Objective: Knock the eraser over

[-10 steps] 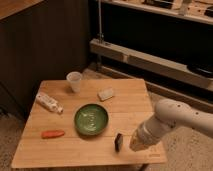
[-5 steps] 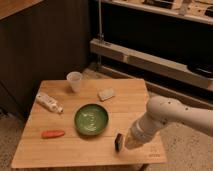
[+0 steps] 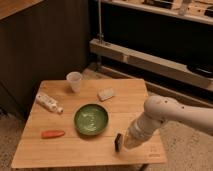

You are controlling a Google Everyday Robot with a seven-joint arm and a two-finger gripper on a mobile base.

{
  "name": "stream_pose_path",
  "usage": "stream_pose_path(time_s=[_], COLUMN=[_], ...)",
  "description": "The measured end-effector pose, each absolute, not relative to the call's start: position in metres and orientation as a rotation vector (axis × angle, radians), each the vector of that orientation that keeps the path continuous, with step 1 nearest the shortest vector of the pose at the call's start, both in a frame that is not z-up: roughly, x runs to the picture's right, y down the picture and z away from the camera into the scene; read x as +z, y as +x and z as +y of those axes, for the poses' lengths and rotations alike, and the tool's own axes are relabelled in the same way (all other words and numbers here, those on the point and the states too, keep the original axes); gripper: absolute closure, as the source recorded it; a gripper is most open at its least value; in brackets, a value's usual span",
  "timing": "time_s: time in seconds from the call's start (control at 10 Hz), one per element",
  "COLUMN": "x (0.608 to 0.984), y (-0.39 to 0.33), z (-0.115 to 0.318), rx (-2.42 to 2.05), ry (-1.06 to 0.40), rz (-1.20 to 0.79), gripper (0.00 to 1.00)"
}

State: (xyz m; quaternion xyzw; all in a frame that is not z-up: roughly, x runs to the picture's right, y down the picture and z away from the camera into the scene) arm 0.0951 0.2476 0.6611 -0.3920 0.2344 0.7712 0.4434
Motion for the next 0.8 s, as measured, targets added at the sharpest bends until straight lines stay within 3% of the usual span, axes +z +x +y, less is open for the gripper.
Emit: stream_pose_path(time_s=[0.8], x=[0.671], y=[0.084], z=[0.244], rx=[1.883], ry=[-0.974], rz=[0.576], gripper=[0.94])
